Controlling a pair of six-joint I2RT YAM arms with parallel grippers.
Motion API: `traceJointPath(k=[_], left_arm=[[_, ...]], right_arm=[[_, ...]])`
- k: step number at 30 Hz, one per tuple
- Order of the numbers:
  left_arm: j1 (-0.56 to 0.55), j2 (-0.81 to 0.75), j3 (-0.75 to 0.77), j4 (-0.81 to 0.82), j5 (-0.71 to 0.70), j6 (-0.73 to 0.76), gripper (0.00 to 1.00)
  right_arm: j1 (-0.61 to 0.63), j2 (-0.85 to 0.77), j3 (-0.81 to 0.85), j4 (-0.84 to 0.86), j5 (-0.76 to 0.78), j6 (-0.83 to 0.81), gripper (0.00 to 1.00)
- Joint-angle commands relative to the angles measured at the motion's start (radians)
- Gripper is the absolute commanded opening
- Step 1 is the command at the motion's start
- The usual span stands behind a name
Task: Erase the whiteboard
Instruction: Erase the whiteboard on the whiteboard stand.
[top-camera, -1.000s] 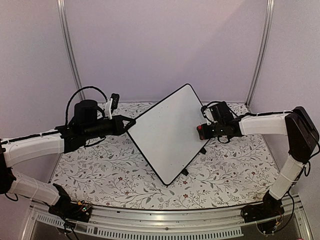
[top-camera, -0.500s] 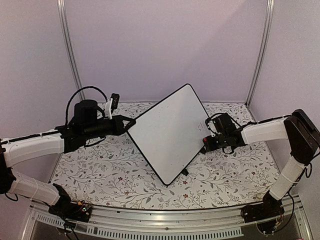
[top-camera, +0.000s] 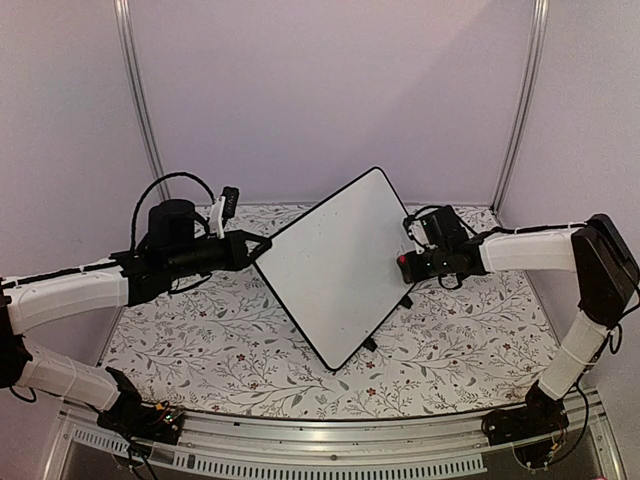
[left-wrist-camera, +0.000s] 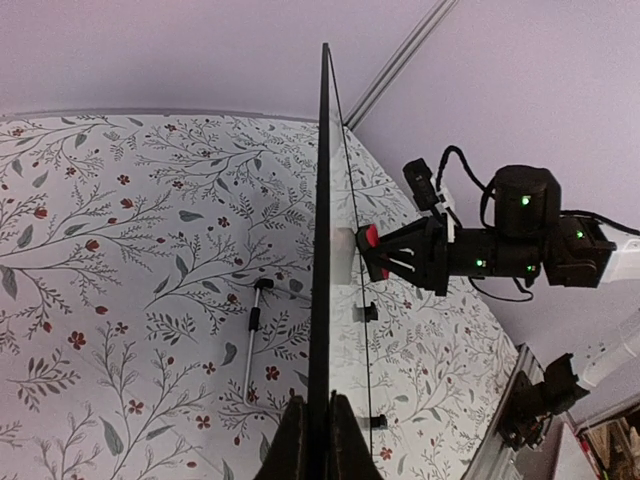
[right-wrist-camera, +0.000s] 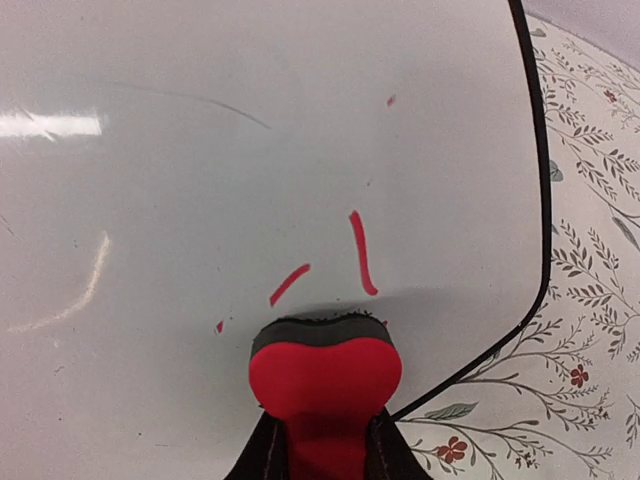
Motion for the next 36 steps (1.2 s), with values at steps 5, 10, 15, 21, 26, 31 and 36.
traceJointPath(k=[5, 10, 15, 21, 26, 31, 36], left_arm=[[-0.021, 0.031, 0.012, 0.001, 0.121, 0.101, 0.0], [-0.021, 0.047, 0.027, -0.015, 0.138, 0.107, 0.0], [-0.021, 0.068, 0.061, -0.06, 0.163, 0.121, 0.0], [-0.021, 0.082, 0.077, -0.088, 0.169, 0.129, 0.0], [-0.021, 0.083, 0.078, -0.09, 0.172, 0.13, 0.0], [-0.022, 0.083, 0.076, -0.088, 0.174, 0.129, 0.0], [-0.021, 0.084, 0.076, -0.087, 0.175, 0.129, 0.0]], right_arm=[[0.0, 0.037, 0.136, -0.042, 0.002, -0.034, 0.21], [0.0, 0.025, 0.138, -0.04, 0.015, -0.031, 0.21], [0.0, 0.018, 0.08, -0.034, 0.021, -0.027, 0.21], [0.0, -0.002, -0.009, -0.005, 0.024, -0.02, 0.21], [0.0, -0.019, -0.057, 0.008, 0.022, -0.016, 0.21], [0.001, -0.02, -0.089, 0.017, 0.022, -0.012, 0.21], [0.0, -0.022, -0.12, 0.024, 0.012, -0.01, 0.21]])
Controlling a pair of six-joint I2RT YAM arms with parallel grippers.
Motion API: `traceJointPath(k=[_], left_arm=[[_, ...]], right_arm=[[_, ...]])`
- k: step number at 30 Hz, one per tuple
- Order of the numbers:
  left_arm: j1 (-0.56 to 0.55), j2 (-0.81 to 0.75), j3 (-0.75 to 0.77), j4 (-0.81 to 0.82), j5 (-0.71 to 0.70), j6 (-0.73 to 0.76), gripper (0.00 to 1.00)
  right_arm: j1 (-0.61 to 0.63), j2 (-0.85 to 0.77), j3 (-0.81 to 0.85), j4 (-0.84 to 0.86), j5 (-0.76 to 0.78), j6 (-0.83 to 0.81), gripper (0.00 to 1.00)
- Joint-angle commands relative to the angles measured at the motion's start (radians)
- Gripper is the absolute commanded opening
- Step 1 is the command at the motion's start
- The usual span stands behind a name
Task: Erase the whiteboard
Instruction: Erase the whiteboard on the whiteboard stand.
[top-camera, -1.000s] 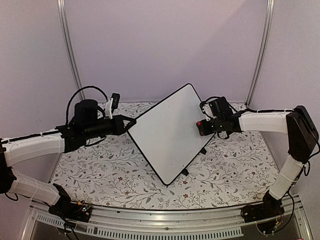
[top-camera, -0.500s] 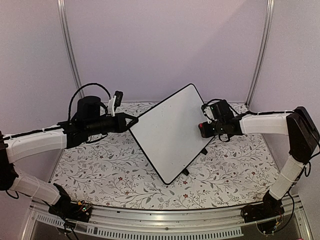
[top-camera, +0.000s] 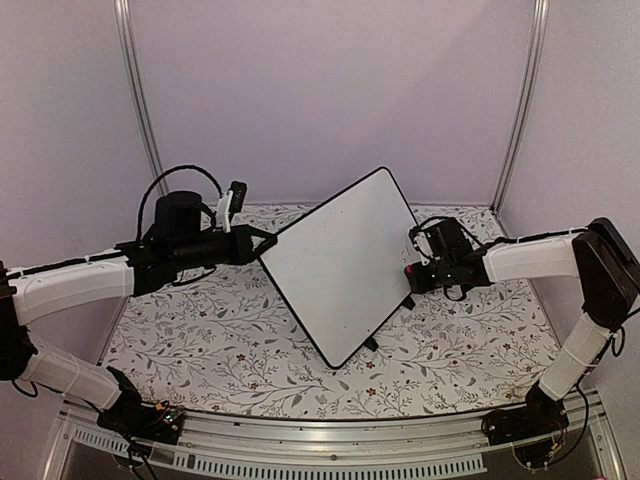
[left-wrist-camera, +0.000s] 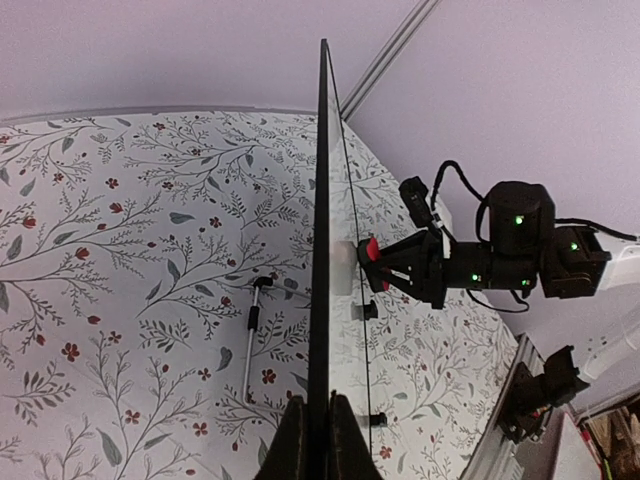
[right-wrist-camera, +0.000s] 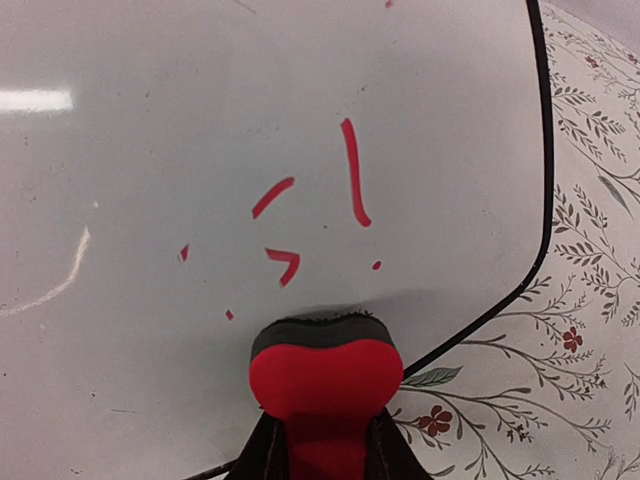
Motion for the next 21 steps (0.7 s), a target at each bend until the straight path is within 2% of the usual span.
traceJointPath(k=[1, 9, 21], left_arm=[[-0.025, 0.027, 0.005, -0.046, 0.136, 0.1, 0.0], [-0.025, 0.03, 0.005, -0.046, 0.139, 0.1, 0.0], [-0.025, 0.034, 0.005, -0.043, 0.146, 0.099, 0.0]], right_arm=[[0.0, 0.001, -0.042, -0.009, -0.031, -0.001, 0.21], [0.0, -0.024, -0.019, 0.023, -0.103, -0.025, 0.21], [0.004, 0.029, 0.149, -0.039, -0.072, -0.038, 0.21]])
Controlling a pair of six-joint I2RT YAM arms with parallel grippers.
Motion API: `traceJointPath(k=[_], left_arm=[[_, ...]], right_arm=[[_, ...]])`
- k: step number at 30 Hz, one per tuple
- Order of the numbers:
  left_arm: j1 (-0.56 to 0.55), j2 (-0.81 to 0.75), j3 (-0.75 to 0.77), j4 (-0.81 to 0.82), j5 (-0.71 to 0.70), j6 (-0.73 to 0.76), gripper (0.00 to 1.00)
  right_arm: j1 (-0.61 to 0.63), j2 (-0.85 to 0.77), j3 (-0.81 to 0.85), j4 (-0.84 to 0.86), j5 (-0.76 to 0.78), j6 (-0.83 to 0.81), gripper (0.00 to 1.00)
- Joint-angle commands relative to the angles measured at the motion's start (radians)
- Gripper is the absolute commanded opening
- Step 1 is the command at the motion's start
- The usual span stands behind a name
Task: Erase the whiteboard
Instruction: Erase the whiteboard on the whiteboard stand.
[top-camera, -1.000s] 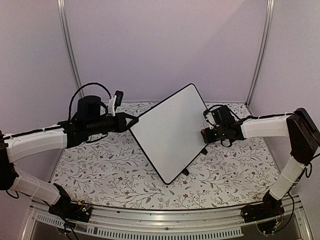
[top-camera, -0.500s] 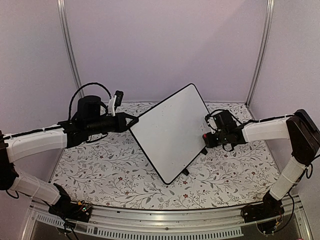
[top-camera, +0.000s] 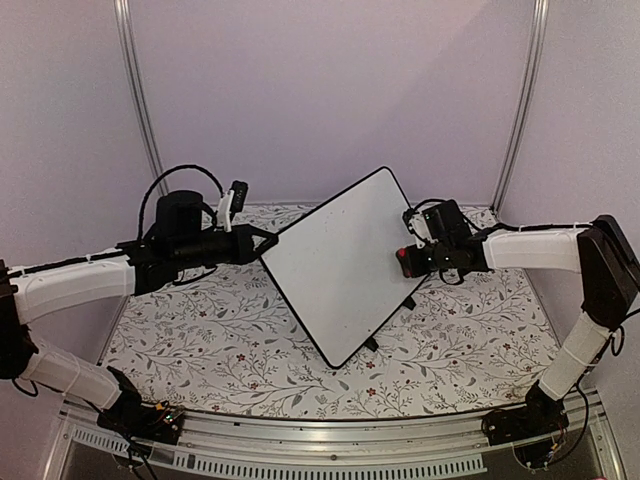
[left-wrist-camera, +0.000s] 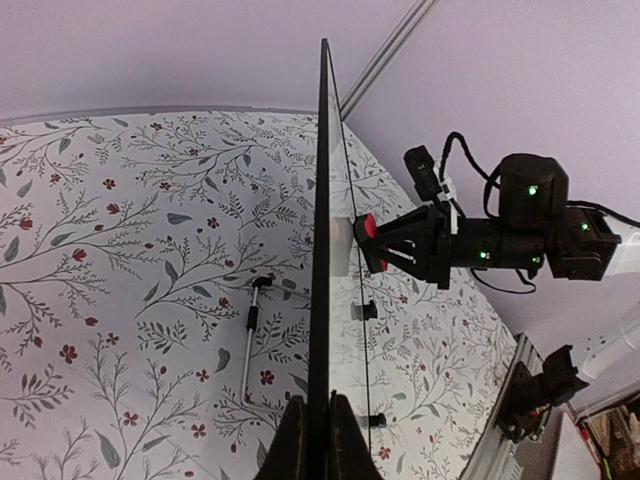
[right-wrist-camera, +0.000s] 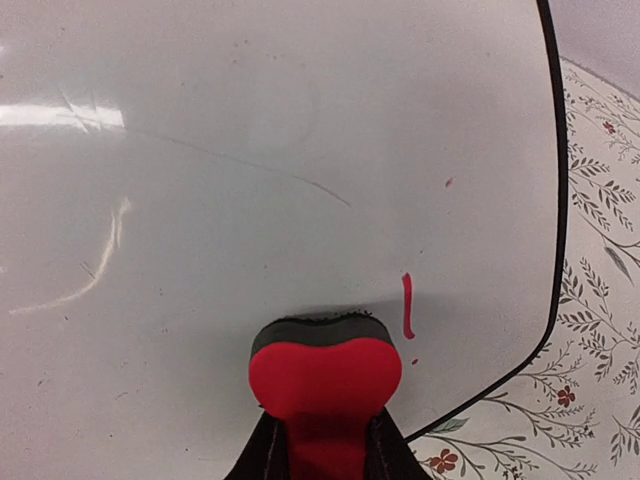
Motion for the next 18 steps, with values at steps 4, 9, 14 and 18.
traceJointPath(k=[4, 9, 14, 18], left_arm=[[-0.026, 0.028, 0.0, -0.043, 0.142, 0.098, 0.0], [-0.026, 0.025, -0.001, -0.044, 0.141, 0.098, 0.0], [-0.026, 0.026, -0.001, -0.043, 0.141, 0.098, 0.0], [-0.026, 0.027, -0.001, -0.043, 0.14, 0.097, 0.0]], right_arm=[[0.009, 0.037, 0.097, -0.029, -0.006, -0.02, 0.21], [0.016, 0.043, 0.094, -0.051, 0.0, -0.028, 0.21], [0.031, 0.043, 0.028, -0.06, 0.031, -0.037, 0.21], [0.032, 0.013, -0.054, -0.058, 0.06, -0.028, 0.21]])
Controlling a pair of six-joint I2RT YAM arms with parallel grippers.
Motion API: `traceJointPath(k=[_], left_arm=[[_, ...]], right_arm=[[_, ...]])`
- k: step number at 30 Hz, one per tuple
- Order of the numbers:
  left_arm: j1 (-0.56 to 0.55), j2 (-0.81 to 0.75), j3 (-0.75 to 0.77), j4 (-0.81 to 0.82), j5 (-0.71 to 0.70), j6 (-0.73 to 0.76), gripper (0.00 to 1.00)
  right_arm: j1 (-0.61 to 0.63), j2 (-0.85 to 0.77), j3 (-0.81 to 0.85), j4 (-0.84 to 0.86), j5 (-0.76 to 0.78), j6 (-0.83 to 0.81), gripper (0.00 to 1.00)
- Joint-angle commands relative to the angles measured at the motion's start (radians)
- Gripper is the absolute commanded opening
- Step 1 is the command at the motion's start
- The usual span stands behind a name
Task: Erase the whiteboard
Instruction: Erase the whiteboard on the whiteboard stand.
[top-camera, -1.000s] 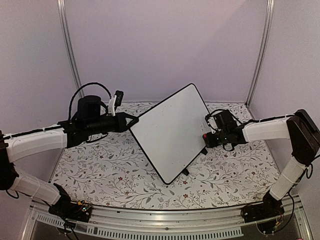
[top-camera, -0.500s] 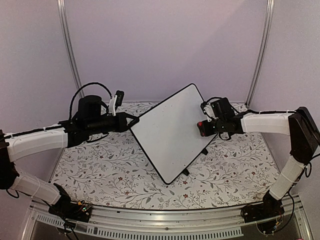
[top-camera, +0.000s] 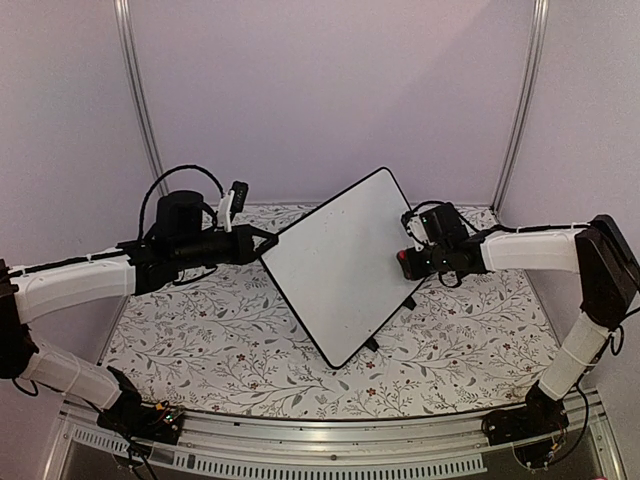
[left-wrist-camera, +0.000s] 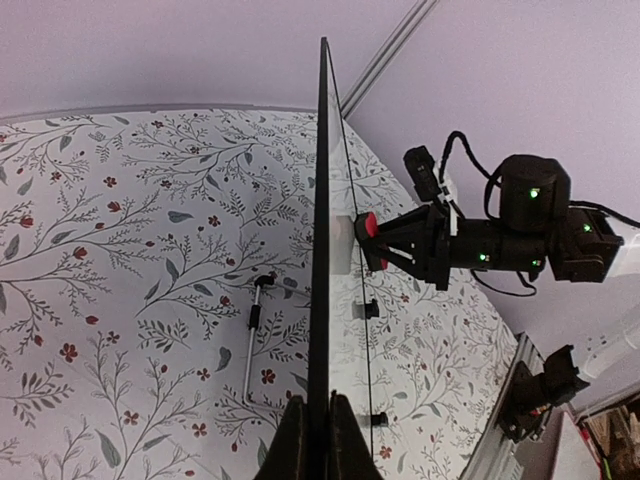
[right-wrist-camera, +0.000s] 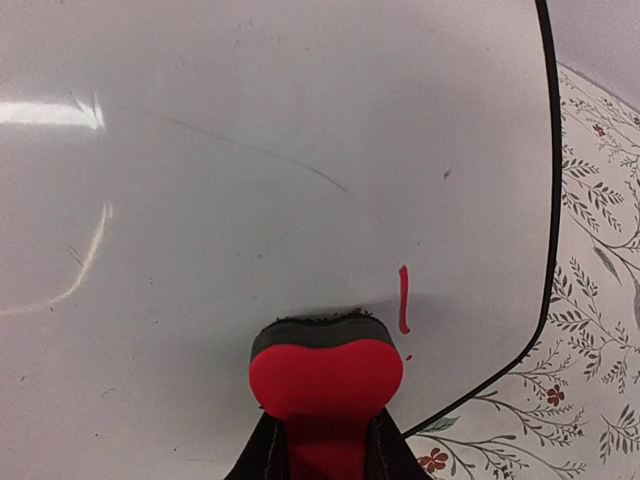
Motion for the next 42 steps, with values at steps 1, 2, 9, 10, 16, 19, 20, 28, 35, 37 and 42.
traceJointPath(k=[1, 2, 9, 10, 16, 19, 20, 28, 35, 37, 42], left_arm=[[-0.026, 0.022, -0.004, -0.042, 0.138, 0.096, 0.0], [-0.026, 0.022, -0.004, -0.042, 0.139, 0.097, 0.0], [-0.028, 0.026, -0.005, -0.039, 0.14, 0.096, 0.0], [-0.028, 0.026, -0.004, -0.04, 0.14, 0.097, 0.0], [-0.028, 0.027, -0.005, -0.04, 0.137, 0.099, 0.0], [-0.029, 0.028, -0.005, -0.039, 0.138, 0.098, 0.0], [-0.029, 0.029, -0.005, -0.04, 0.139, 0.099, 0.0], [-0.028, 0.035, -0.004, -0.039, 0.144, 0.098, 0.0], [-0.029, 0.038, -0.004, -0.039, 0.144, 0.098, 0.0], [-0.028, 0.037, -0.004, -0.039, 0.143, 0.098, 0.0], [-0.029, 0.038, -0.004, -0.039, 0.144, 0.098, 0.0]], right_arm=[[0.014, -0.012, -0.103, -0.044, 0.022, -0.005, 0.21], [0.014, -0.017, -0.118, -0.043, 0.026, -0.002, 0.21], [0.009, -0.028, -0.122, -0.037, 0.029, 0.007, 0.22], [0.005, -0.028, -0.113, -0.036, 0.027, 0.01, 0.22], [-0.018, -0.005, -0.04, -0.037, 0.01, 0.008, 0.22], [-0.022, 0.013, 0.0, -0.044, 0.012, 0.005, 0.22], [-0.023, 0.02, 0.009, -0.045, 0.013, 0.002, 0.22], [-0.03, 0.047, 0.091, -0.063, 0.04, -0.011, 0.22], [-0.037, 0.049, 0.12, -0.064, 0.038, -0.019, 0.23], [-0.038, 0.053, 0.115, -0.075, 0.027, -0.022, 0.23], [-0.038, 0.056, 0.057, -0.092, -0.008, -0.022, 0.22]])
